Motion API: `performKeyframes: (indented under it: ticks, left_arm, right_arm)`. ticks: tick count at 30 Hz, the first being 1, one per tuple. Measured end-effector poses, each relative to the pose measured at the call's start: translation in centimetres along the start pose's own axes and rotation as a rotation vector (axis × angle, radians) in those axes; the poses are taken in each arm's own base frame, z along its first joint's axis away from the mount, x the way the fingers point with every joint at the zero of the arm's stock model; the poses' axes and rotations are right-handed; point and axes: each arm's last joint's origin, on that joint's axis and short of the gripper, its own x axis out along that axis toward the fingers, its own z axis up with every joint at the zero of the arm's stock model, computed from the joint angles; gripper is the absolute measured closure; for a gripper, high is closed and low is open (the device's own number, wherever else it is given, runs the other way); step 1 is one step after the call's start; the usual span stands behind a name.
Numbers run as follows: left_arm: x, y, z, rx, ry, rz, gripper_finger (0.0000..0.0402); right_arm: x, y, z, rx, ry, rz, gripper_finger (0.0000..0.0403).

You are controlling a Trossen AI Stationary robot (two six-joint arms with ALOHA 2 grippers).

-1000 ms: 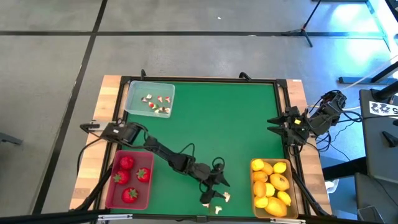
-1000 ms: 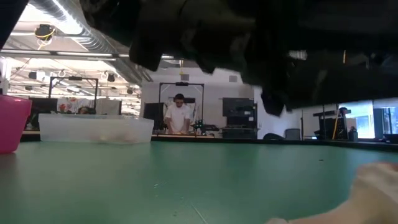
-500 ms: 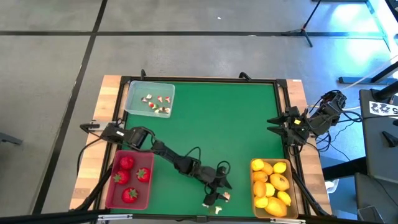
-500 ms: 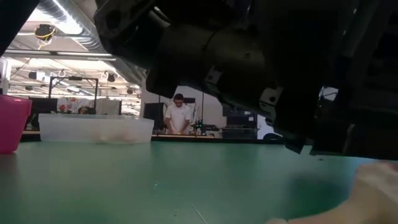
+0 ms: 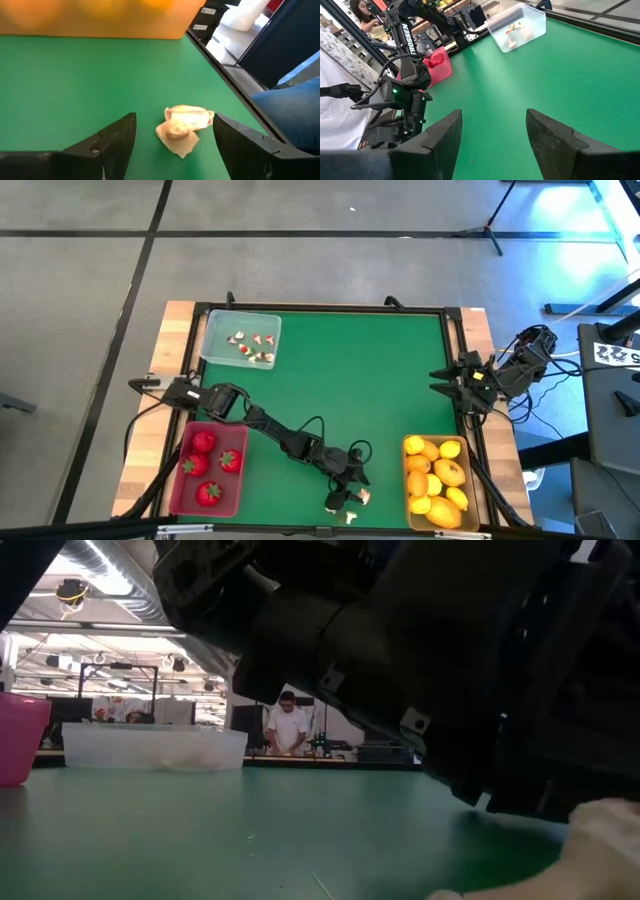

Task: Sort produce into baskets
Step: Put the brown mushroom into the white bin

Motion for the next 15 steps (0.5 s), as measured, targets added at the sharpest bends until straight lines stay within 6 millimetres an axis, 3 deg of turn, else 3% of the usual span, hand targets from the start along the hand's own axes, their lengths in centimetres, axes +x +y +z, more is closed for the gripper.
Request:
performKeyframes:
  ticks: [4, 15]
  left_arm:
    - [0.02, -0.12, -0.01, 0.002, -0.001, -0.003, 0.0151]
    - [0.01, 0.01, -0.19, -0.007, 0.016, 0.017, 0.0241]
  right_arm:
    - [-0.01, 0.00, 0.01, 0.000, 0.000, 0.001, 0.0182]
    - [0.00, 0.00, 0.00, -0.001, 0.000, 0.000, 0.0182]
